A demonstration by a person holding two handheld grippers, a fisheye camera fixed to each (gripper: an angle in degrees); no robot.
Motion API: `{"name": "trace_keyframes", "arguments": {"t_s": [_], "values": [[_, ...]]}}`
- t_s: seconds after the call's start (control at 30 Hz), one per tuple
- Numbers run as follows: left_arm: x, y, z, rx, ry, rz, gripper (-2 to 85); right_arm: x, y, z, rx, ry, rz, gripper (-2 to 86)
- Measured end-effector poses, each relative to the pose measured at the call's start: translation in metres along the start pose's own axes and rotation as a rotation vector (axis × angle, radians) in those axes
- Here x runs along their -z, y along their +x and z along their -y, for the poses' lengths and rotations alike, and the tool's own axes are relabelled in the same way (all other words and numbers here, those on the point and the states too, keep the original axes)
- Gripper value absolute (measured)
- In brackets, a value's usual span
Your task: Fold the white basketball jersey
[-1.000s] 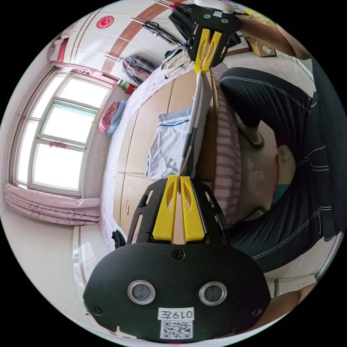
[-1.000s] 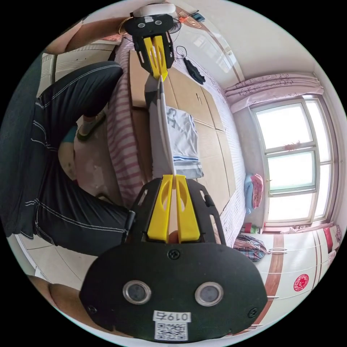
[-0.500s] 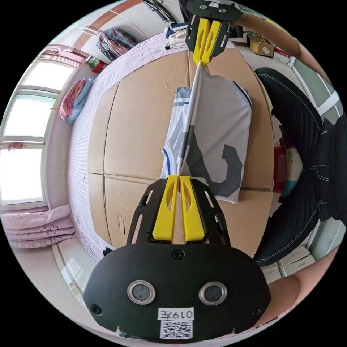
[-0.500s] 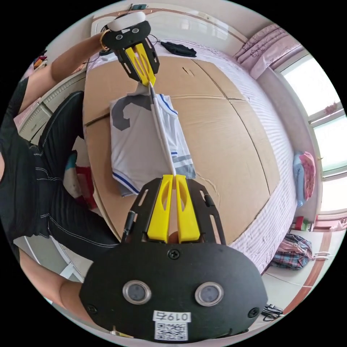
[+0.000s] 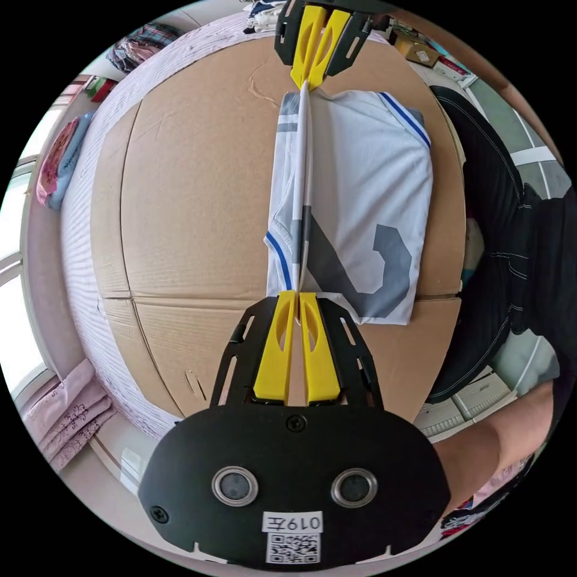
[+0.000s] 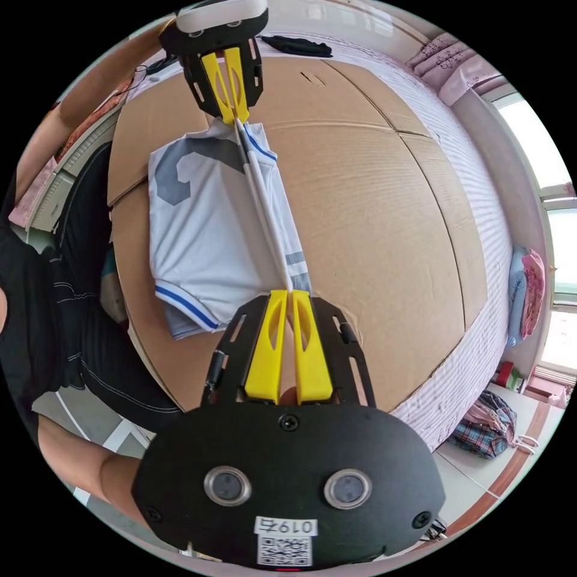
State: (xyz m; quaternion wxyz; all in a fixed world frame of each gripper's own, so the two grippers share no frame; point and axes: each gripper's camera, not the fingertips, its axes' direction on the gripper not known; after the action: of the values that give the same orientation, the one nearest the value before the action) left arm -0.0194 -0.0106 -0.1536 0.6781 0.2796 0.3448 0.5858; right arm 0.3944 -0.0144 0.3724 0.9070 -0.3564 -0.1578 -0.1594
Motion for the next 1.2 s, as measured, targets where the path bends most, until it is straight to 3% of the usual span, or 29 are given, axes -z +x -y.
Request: {"name": "trace_keyframes", "arguments": {"t_s": [0.4, 0.6, 0.77, 0.83, 0.93, 1.0, 1.07, 1.2], "values": [[-0.012, -0.074, -0.043, 0.081, 0.004, 0.011, 3.9, 0.074, -0.018, 0.038, -0.072, -0.044, -0.010, 5.3], [0.010, -0.122, -0.118, 0.197, 0.164, -0.050, 6.3, 0.139, -0.012, 0.008, -0.182, 0.078, 0.028, 6.9], [0.019, -0.144, -0.186, 0.311, 0.269, -0.043, 5.9, 0.218, -0.022, -0.046, -0.324, 0.293, -0.010, 5.5], [0.017, -0.141, -0.214, 0.362, 0.332, -0.038, 6.5, 0.243, -0.039, -0.075, -0.399, 0.404, -0.028, 5.2], [0.002, -0.130, -0.278, 0.568, 0.576, -0.082, 7.8, 0.266, -0.074, -0.143, -0.527, 0.675, 0.076, 5.1], [-0.035, -0.123, -0.336, 0.734, 0.861, -0.266, 8.8, 0.263, -0.092, -0.191, -0.600, 0.873, 0.210, 5.1], [-0.077, -0.125, -0.370, 0.877, 0.956, -0.398, 9.2, 0.251, -0.119, -0.236, -0.655, 1.041, 0.330, 5.1], [-0.154, -0.128, -0.434, 1.206, 1.083, -0.586, 9.2, 0.255, -0.151, -0.255, -0.650, 1.046, 0.298, 6.0]]}}
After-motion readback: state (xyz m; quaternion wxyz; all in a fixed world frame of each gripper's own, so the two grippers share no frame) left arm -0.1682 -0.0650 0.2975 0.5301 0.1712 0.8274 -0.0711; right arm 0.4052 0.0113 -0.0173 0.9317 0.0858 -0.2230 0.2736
